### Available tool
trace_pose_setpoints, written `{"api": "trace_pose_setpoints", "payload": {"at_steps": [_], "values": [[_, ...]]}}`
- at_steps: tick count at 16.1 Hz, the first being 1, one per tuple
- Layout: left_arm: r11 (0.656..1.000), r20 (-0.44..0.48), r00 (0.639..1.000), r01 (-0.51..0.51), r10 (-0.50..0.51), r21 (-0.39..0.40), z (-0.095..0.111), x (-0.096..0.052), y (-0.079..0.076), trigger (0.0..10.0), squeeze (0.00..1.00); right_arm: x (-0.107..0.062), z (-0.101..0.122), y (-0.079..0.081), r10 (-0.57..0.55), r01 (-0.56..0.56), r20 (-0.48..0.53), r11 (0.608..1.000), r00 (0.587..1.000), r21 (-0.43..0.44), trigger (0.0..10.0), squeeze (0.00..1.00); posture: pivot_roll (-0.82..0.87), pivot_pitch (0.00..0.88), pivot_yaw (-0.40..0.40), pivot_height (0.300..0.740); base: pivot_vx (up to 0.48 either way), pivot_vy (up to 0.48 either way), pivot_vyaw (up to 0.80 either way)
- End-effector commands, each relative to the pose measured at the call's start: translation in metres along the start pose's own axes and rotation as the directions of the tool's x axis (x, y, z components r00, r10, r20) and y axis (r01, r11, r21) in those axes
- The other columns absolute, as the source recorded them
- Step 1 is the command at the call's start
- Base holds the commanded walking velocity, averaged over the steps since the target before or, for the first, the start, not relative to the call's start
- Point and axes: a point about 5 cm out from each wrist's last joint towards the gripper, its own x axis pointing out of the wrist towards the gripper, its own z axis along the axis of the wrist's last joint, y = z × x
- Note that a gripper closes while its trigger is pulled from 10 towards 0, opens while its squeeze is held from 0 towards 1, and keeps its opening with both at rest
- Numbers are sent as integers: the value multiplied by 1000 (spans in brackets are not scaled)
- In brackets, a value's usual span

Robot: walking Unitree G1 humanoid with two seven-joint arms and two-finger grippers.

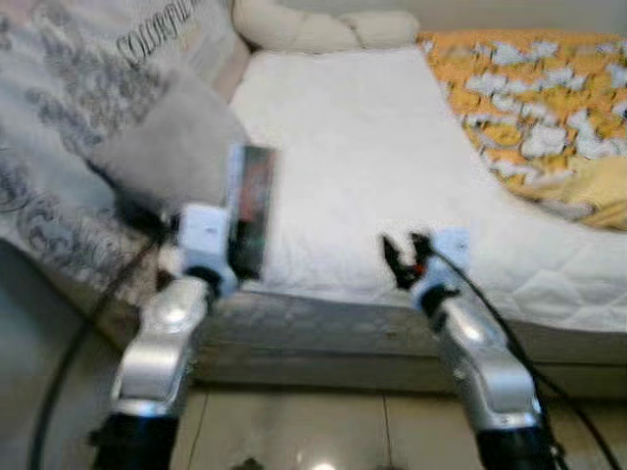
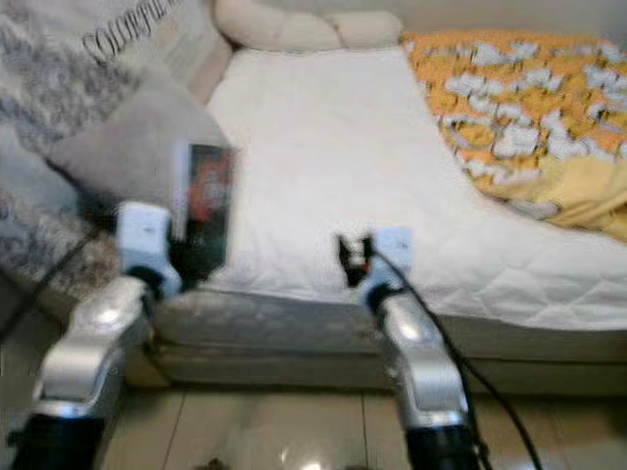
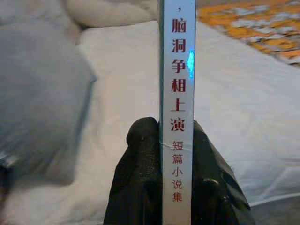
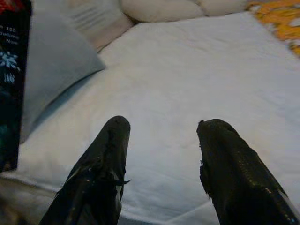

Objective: Clean up the room

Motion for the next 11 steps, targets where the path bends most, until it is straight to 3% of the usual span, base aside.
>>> {"api": "trace_pose_setpoints", "payload": {"at_steps": [1,5,6,7,11], "values": [[999,60,998,-18,17,26,14,-2,9,10000,0,3,4,8,20,-20,14,1000,1000,5,10000,0,-33,0,31,740,289,0,0],[1000,66,998,8,-10,28,15,1,5,10000,0,2,9,2,-20,18,45,999,999,50,10000,0,-42,0,39,740,290,0,0],[1000,63,998,8,-9,28,14,1,6,10000,0,2,10,2,-18,16,49,999,999,50,10000,0,-43,0,39,740,289,0,-800],[1000,60,998,7,-9,28,13,1,6,10000,0,2,10,2,-15,13,50,999,999,46,10000,0,-43,0,39,740,289,0,-800],[1000,47,999,-16,15,23,10,-1,11,10000,0,4,7,7,21,-20,35,1000,999,-9,10000,0,-38,0,34,740,286,0,0]]}}
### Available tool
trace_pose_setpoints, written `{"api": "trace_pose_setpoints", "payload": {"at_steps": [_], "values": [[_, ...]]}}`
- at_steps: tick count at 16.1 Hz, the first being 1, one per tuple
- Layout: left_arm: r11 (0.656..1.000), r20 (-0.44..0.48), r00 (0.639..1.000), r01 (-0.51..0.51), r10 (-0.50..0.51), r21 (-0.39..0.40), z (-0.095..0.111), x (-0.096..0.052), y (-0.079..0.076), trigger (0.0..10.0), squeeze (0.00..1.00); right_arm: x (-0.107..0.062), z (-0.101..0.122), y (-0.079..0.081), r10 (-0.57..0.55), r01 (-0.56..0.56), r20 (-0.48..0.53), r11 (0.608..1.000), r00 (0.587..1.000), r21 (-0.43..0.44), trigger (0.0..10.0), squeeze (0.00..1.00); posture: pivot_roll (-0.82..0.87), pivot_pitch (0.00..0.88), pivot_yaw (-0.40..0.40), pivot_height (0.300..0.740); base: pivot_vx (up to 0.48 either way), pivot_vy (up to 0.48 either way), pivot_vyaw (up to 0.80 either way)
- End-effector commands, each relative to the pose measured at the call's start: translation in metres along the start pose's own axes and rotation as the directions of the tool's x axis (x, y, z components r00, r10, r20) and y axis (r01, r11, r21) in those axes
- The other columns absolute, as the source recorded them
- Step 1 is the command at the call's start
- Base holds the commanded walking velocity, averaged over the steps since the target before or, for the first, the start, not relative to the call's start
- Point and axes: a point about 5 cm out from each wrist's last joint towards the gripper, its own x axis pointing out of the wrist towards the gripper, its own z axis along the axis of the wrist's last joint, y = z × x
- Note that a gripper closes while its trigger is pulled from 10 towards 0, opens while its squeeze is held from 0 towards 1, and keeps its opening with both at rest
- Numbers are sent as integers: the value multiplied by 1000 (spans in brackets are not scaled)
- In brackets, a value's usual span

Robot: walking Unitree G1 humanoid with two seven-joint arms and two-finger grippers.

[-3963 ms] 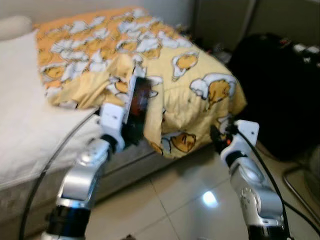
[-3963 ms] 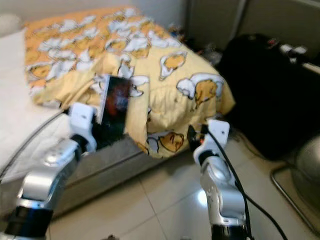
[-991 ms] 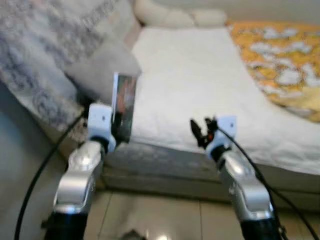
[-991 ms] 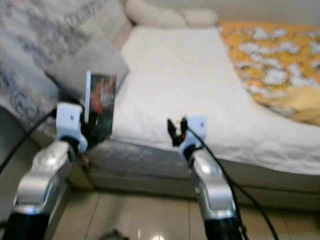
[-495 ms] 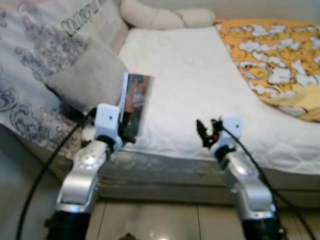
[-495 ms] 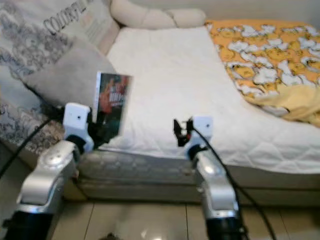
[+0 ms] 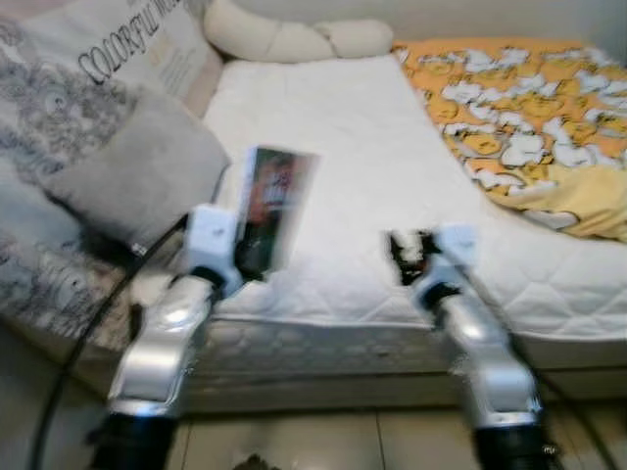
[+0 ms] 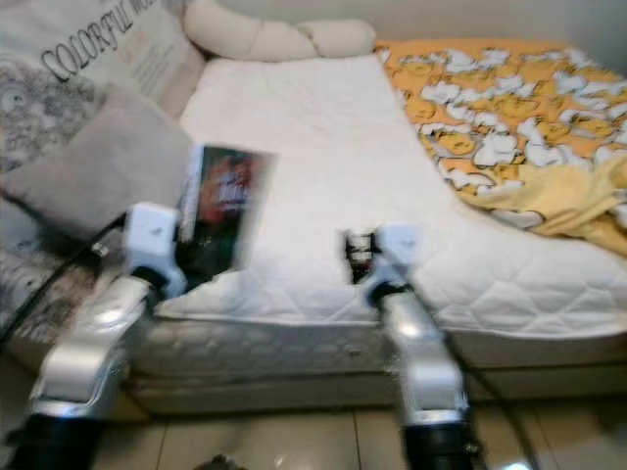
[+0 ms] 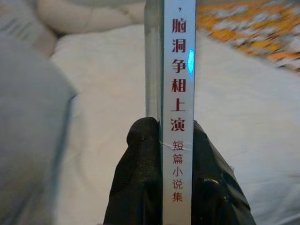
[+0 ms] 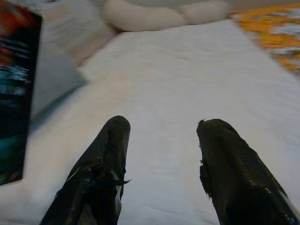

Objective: Clean up the room

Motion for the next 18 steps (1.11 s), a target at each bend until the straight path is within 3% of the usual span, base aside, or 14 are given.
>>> {"api": "trace_pose_setpoints", "payload": {"at_steps": [1,6,9,11,18], "values": [[1000,61,998,1,-1,2,14,1,-1,10000,0,-1,4,-6,-18,18,15,1000,1000,-22,10000,0,-38,0,34,740,285,0,0],[1000,59,998,-15,15,0,13,0,3,10000,0,0,4,-6,-10,11,11,999,1000,-30,10000,0,-38,0,30,740,331,0,0],[1000,60,998,-15,15,-1,13,0,3,10000,0,0,3,0,31,-31,-4,996,1000,-78,10000,0,-37,0,29,740,344,0,0],[1000,59,998,-14,14,-1,13,-1,3,10000,0,0,2,1,33,-34,-5,996,999,-80,10000,0,-37,0,30,740,343,0,800],[1000,55,998,-6,6,2,12,0,2,10000,0,0,1,-1,20,-20,-4,998,1000,-62,10000,0,-39,0,30,740,342,0,0]]}}
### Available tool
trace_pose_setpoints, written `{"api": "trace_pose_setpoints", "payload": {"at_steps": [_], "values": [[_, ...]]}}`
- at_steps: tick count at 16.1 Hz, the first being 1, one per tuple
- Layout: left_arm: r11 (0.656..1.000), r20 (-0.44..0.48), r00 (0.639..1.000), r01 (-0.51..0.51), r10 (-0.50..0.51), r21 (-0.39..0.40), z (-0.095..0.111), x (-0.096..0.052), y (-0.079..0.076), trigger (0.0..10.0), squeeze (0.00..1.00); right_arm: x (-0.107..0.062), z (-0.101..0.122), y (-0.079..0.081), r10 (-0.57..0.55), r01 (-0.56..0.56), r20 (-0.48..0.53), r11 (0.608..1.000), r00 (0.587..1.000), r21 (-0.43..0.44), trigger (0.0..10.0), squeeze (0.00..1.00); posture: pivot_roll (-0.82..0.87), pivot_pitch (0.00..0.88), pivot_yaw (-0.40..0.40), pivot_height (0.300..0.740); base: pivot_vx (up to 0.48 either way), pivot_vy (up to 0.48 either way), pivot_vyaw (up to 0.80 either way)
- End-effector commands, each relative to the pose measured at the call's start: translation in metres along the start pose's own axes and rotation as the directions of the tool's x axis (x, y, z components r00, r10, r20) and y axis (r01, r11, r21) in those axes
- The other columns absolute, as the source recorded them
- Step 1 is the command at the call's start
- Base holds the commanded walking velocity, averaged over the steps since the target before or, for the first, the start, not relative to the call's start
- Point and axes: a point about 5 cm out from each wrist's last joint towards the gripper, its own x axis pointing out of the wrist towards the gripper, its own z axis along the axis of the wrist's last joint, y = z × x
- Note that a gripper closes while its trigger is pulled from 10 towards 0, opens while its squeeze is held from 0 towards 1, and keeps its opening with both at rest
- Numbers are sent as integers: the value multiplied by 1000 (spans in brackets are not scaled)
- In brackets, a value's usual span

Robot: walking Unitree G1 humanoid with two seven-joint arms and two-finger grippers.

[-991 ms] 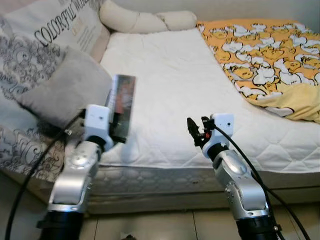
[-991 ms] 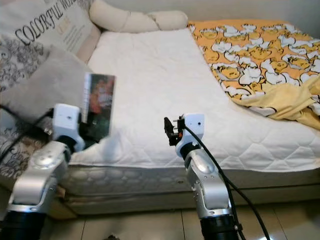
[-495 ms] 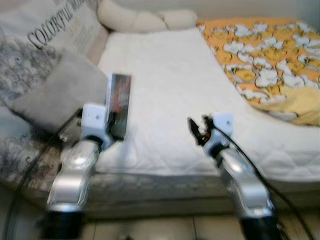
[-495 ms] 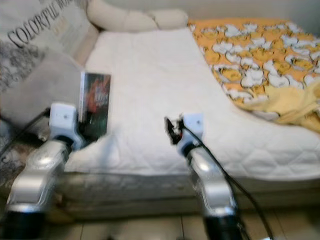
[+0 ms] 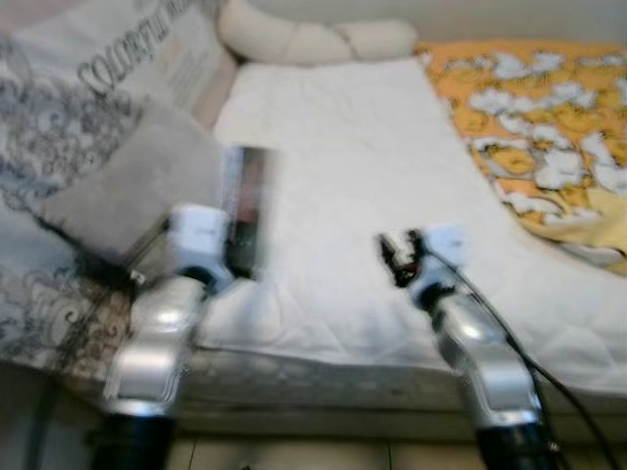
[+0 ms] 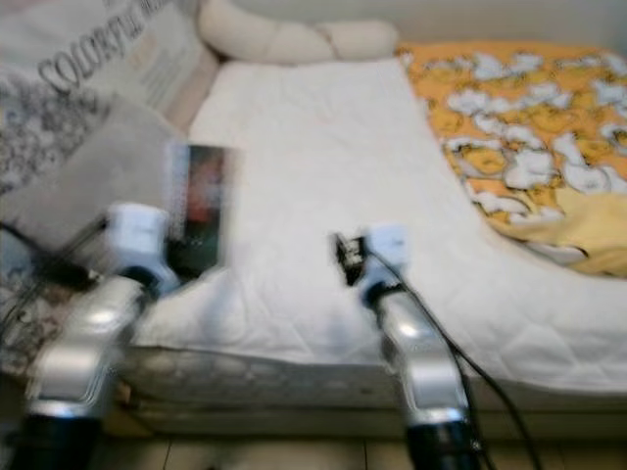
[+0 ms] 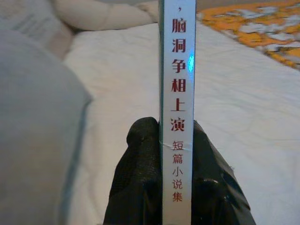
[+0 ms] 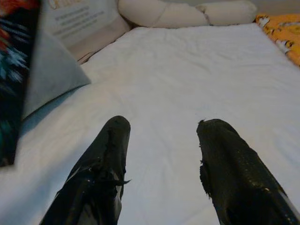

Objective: Clean up the room

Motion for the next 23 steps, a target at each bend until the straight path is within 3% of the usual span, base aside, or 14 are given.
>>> {"api": "trace_pose_setpoints", "payload": {"at_steps": [1,19,21,23], "values": [[999,44,998,-42,41,23,11,-2,13,10000,0,3,3,10,32,-33,16,999,999,11,10000,0,-38,0,28,740,341,0,0],[999,18,999,-35,35,24,6,-2,14,10000,0,4,3,15,85,-85,17,996,996,13,10000,0,-32,0,12,740,317,0,0],[997,-2,1000,25,-25,71,4,5,10,10000,0,3,7,12,110,-111,32,994,993,22,10000,0,-39,0,16,740,0,0,0],[997,-49,997,69,-68,32,2,15,14,10000,0,2,13,11,177,-177,42,984,983,10,10000,0,-55,0,23,740,0,0,0]]}}
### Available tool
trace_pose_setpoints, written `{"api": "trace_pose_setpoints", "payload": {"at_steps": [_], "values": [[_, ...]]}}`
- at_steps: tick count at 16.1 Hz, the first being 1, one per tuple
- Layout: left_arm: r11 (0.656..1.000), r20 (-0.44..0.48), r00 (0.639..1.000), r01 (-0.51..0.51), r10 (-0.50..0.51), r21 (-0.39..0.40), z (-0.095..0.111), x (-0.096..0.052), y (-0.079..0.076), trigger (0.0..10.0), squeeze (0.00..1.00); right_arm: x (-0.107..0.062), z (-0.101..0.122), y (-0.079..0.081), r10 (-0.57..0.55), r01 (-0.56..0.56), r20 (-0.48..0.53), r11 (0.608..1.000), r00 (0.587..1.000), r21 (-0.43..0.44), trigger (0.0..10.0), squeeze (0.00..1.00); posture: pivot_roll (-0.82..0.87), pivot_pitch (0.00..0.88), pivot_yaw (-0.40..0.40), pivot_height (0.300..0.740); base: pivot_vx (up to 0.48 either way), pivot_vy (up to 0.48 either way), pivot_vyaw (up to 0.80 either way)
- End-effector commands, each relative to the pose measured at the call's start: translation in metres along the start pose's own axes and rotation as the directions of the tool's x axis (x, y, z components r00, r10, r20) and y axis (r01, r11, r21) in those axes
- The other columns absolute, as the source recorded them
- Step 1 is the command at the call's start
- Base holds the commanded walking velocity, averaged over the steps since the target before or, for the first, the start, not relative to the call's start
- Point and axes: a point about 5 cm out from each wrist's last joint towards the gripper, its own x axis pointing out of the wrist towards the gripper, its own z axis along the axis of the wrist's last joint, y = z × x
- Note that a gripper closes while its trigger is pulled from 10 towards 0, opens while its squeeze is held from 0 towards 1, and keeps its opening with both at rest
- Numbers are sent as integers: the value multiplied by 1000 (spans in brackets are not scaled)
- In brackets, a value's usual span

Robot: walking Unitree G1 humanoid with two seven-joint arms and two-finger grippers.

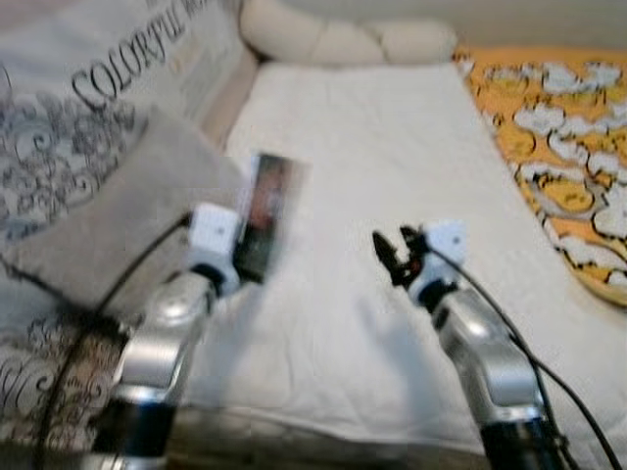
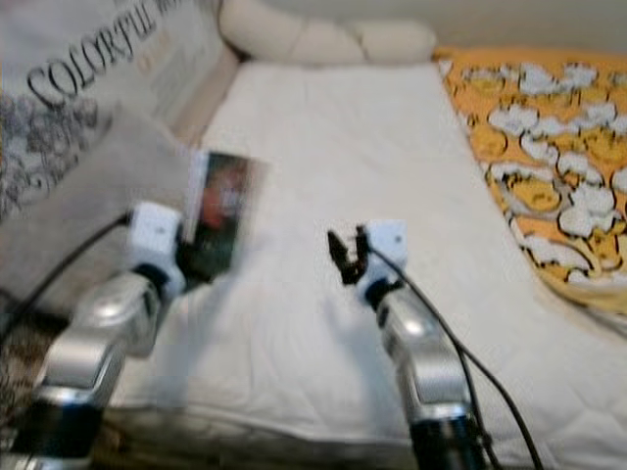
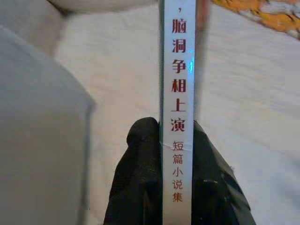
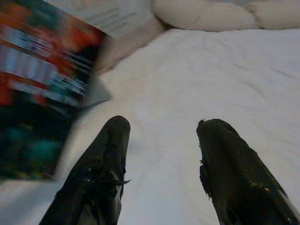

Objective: Clean up the room

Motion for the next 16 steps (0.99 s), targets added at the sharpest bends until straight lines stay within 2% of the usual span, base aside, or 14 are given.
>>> {"api": "trace_pose_setpoints", "payload": {"at_steps": [1,3,5,6,8,10,12,14,16], "values": [[1000,16,1000,6,-5,-10,9,2,10,10000,0,1,7,5,49,-49,20,999,999,-10,10000,0,-59,0,24,740,0,0,0],[999,-3,999,49,-49,-12,9,11,12,10000,0,-1,10,2,93,-92,15,995,996,-43,10000,0,-68,0,27,740,0,0,0],[994,-18,994,107,-107,-30,10,25,12,10000,0,-6,16,-3,187,-186,6,979,982,-81,10000,0,-82,0,32,740,0,0,0],[992,-4,992,124,-124,-10,13,30,12,10000,0,-9,19,-5,222,-221,-1,971,975,-97,10000,0,-92,0,37,740,0,0,0],[982,28,983,181,-179,-61,17,38,11,10000,0,-13,25,-10,270,-270,-14,955,963,-121,10000,0,-99,0,40,740,0,0,0],[954,47,971,239,-235,-181,19,43,9,10000,0,-17,29,-12,318,-318,-15,942,948,-107,10000,0,-110,0,43,740,0,0,0],[930,-53,958,258,-281,-262,7,52,10,10000,0,-23,33,-11,402,-405,-50,906,914,-126,10000,0,-122,0,38,740,0,0,0],[885,-127,936,259,-330,-388,-4,55,7,10000,0,-26,33,-11,433,-441,-86,888,897,-127,10000,0,-129,0,34,740,0,0,0],[823,-115,912,293,-393,-486,-8,58,-1,10000,0,-32,31,-9,476,-490,-129,864,870,-115,10000,0,-141,0,32,740,0,0,0]]}}
